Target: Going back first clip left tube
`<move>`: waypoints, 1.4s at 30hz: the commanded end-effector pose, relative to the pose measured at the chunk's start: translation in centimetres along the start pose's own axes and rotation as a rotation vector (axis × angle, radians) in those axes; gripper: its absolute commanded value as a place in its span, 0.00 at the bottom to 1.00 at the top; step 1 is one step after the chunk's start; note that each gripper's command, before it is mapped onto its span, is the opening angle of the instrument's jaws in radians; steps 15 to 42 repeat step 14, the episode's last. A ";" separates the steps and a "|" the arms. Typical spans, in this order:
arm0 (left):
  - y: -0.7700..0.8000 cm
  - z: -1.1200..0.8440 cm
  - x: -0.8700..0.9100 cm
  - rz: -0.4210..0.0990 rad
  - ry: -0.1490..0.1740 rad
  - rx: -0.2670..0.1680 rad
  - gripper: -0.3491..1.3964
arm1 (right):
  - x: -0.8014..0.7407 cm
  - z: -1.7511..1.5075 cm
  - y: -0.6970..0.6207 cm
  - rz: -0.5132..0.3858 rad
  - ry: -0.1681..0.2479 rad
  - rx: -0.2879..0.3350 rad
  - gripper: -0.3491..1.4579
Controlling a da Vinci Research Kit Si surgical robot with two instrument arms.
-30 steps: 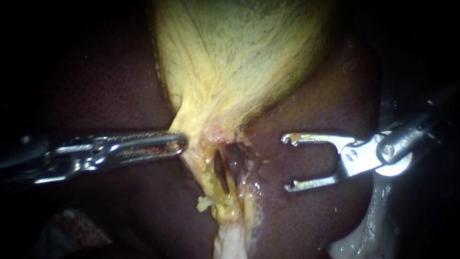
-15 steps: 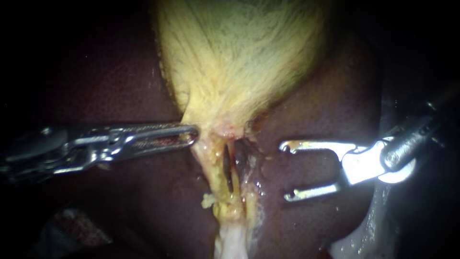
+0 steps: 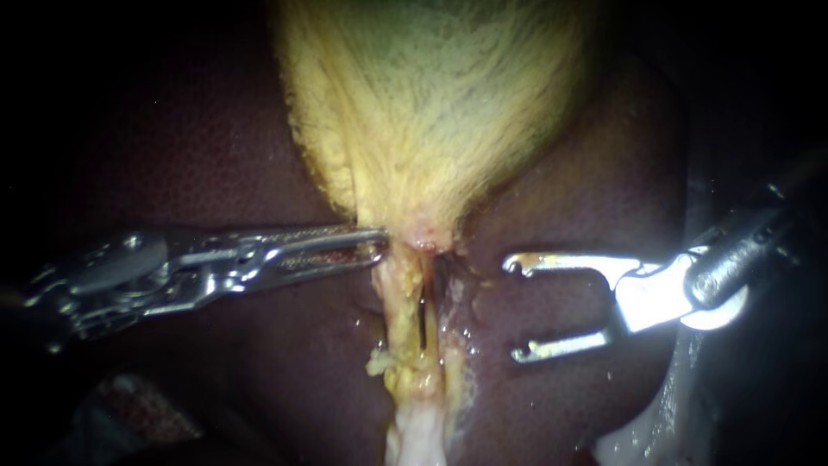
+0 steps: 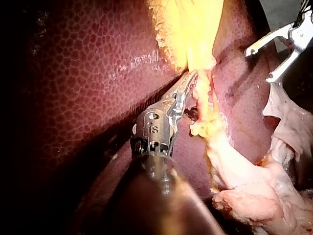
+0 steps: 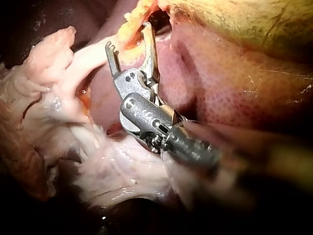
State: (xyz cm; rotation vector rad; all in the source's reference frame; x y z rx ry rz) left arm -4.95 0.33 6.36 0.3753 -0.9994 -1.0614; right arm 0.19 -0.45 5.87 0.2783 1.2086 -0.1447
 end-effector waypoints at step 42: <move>0.05 0.00 0.01 0.001 0.001 0.002 0.15 | -0.01 0.00 0.01 0.000 0.000 0.000 0.52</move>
